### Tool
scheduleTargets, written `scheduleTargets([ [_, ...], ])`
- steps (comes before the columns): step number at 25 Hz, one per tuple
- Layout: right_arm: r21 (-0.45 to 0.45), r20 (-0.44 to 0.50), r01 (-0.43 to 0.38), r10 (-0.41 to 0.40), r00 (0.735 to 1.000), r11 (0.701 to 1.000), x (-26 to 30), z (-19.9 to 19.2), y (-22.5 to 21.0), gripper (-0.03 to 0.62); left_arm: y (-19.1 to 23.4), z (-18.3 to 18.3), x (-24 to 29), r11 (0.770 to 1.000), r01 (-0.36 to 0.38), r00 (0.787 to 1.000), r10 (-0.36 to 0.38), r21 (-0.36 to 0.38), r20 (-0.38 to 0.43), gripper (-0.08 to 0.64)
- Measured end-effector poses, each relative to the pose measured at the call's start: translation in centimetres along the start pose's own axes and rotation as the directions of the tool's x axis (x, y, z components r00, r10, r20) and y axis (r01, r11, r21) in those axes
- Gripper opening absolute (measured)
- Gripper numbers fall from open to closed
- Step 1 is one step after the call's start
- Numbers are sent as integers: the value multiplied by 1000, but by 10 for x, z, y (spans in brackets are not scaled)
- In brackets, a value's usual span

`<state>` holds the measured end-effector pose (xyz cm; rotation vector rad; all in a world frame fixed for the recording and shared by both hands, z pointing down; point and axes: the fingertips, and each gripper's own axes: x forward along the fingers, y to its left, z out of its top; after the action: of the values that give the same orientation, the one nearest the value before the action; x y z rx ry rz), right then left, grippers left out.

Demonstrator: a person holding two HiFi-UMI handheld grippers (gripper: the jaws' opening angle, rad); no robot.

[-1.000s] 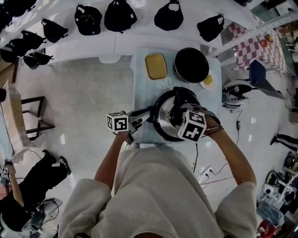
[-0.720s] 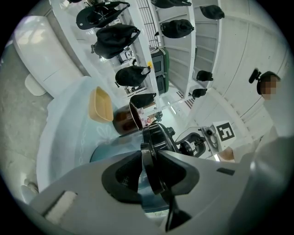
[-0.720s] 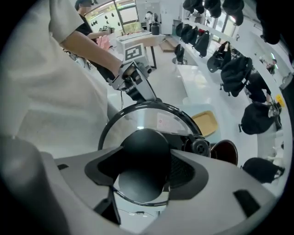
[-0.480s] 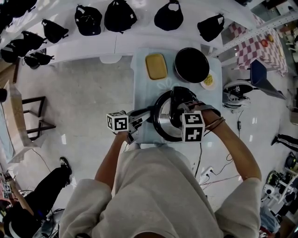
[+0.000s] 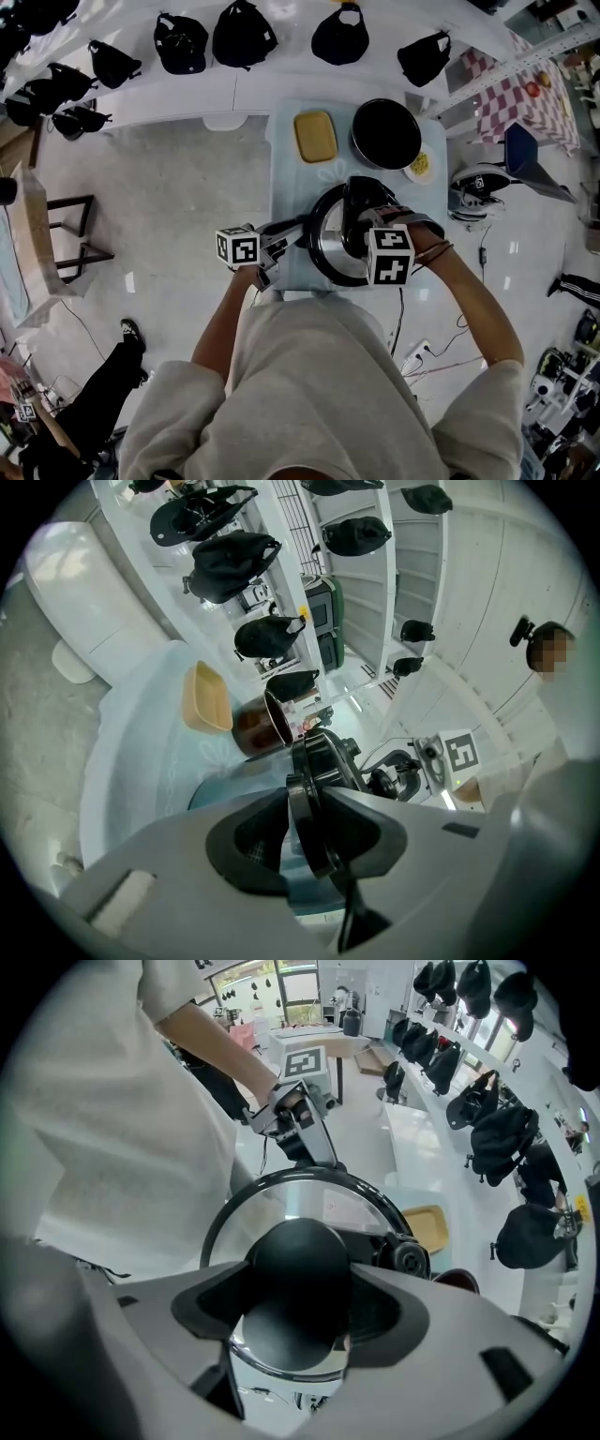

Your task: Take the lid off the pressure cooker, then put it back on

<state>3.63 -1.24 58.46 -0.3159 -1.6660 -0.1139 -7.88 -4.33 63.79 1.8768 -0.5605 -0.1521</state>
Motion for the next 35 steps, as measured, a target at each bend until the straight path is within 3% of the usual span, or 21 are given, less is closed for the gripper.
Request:
scheduleTargets([
  [4,17,25,6,-6,1000,1000,-3,0,-1,304,-3,3,0,999,-15,1000,15,28,4,117],
  [5,30,45,7,-8,999,1000,-6,1,-1,331,-5,3,0,999,-15,1000,15,38,2,127],
  [9,142,181,23,-48,982,990,-36,9,-6,351,-11,5,-1,994,-30,999,33,108,-25,198],
  [11,237,282,34,-103,954,971,-56,12,-11,351,-14,9,-6,988,-53,998,56,148,-11,207],
  [13,373,409,42,-205,889,927,-74,13,-17,351,-17,17,-13,977,-85,996,83,197,21,207],
  [15,509,500,51,-344,795,859,-90,7,-23,351,-22,28,-21,958,-127,992,116,259,57,203],
  [17,622,526,82,-493,693,779,-107,-6,-30,350,-27,44,-30,923,-186,982,161,338,100,192],
  [20,761,494,117,-686,534,638,-129,-30,-39,344,-43,74,-45,846,-280,958,214,453,192,166],
  [22,842,427,131,-794,432,524,-142,-49,-41,309,-58,94,-53,795,-337,937,231,504,262,146],
  [24,902,343,141,-875,342,409,-154,-68,-42,252,-74,111,-61,742,-386,917,240,548,320,129],
  [26,938,279,129,-922,267,321,-165,-83,-40,221,-89,123,-67,683,-429,898,252,591,361,114],
  [28,957,243,107,-946,213,269,-174,-94,-36,178,-103,132,-72,620,-471,878,266,628,397,95],
  [32,974,199,83,-969,147,212,-185,-106,-30,129,-124,139,-80,488,-537,843,300,688,446,45],
  [33,977,186,77,-973,133,197,-187,-108,-29,112,-128,139,-81,467,-546,837,302,695,456,38],
  [35,983,160,71,-981,112,168,-189,-113,-27,63,-135,140,-82,447,-559,829,297,699,473,17],
])
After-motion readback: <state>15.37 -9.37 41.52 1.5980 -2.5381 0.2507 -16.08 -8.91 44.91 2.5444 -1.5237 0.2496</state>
